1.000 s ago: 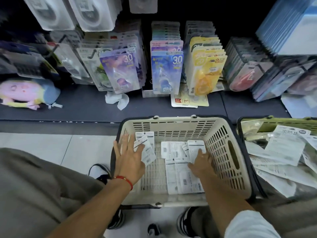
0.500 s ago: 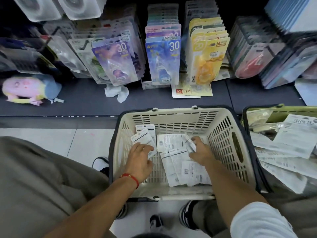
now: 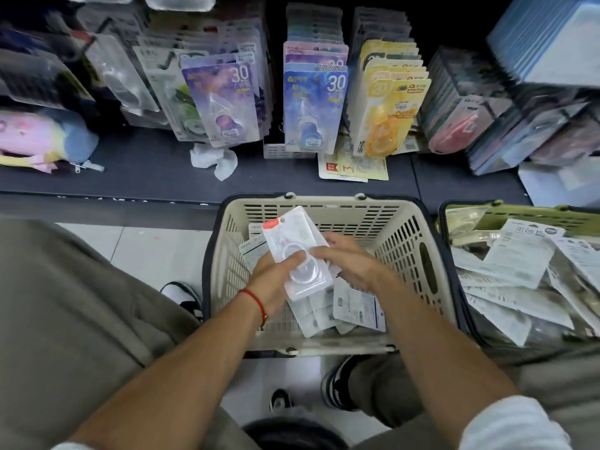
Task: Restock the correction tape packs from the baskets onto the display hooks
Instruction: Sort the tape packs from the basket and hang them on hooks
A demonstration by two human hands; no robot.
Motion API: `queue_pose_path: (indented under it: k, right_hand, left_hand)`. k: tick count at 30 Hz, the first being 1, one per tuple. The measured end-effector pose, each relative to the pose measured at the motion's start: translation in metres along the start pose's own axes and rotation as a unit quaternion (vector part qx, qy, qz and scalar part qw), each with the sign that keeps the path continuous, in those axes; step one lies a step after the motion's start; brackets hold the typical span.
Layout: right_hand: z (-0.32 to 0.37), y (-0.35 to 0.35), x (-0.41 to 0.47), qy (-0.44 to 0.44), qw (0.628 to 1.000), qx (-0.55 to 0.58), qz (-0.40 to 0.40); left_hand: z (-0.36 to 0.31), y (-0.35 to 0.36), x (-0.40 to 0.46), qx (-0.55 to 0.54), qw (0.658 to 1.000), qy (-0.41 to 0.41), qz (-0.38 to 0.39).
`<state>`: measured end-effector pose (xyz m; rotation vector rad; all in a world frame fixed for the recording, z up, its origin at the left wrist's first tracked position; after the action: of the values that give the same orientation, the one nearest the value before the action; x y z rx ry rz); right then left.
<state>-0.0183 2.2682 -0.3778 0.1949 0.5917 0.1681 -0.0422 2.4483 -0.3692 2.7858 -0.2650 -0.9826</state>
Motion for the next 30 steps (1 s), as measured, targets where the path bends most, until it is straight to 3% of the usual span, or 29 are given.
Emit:
queue_pose_path:
  k: [2,3,4,6,8,11,15,19,21,23,27,30]
  right_hand:
    - [-0.012,-0.009,-0.003,-0.001,0.992,-0.081,-0.097]
    - [-0.021,-0.020,-0.005,0.014,0.974,-0.175,-0.146]
    - [-0.031,-0.032,-0.008,0.047,0.938,-0.303,-0.161]
    - [-0.057,-0.049,-0.017,0.137,0.853,-0.494,-0.093]
    - [-0.075,-0.052,-0.023,0.187,0.828,-0.526,-0.050]
    - [-0.074,-0.049,-0.017,0.160,0.823,-0.541,-0.066]
    - [-0.046,-0.053,-0.016,0.138,0.872,-0.461,-0.091]
    - [-0.003,-0.056,-0.031,0.070,0.956,-0.248,-0.141]
    - [0.020,-0.048,-0.039,0.005,0.961,-0.239,-0.141]
    - [0.031,-0.036,-0.041,-0.036,0.971,-0.217,-0.099]
    - [0.033,0.006,-0.033,-0.024,0.986,-0.165,0.029]
    - [0.023,0.030,-0.022,-0.019,0.979,-0.174,0.102]
  left_hand:
    - [0.005,-0.008,-0.001,0.000,0.999,-0.017,-0.040]
    - [0.008,-0.013,-0.002,0.027,0.997,-0.030,-0.065]
    - [0.011,-0.020,-0.002,0.057,0.994,-0.041,-0.083]
    - [0.019,-0.031,-0.002,0.096,0.989,-0.053,-0.097]
    - [0.023,-0.037,-0.003,0.104,0.987,-0.065,-0.100]
    - [0.022,-0.040,-0.002,0.102,0.986,-0.084,-0.098]
    - [0.019,-0.041,0.001,0.104,0.982,-0.116,-0.107]
    - [0.024,-0.033,0.004,0.089,0.979,-0.132,-0.125]
    - [0.027,-0.031,0.006,0.074,0.980,-0.131,-0.131]
    - [0.028,-0.028,0.008,0.065,0.981,-0.131,-0.130]
    - [0.023,-0.020,0.008,-0.029,0.982,-0.165,-0.082]
    - [0.017,-0.018,0.007,-0.062,0.990,-0.120,-0.036]
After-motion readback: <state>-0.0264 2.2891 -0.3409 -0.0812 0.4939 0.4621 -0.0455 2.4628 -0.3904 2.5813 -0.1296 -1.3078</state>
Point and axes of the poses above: each hand's wrist, its own x-axis towards the middle knuckle, its own y-axis out of the palm, z = x × y, the point moved 2 cm from there along x, towards the middle knuckle, and after that the axes turned 11 degrees about x, right-handed, at the moved point
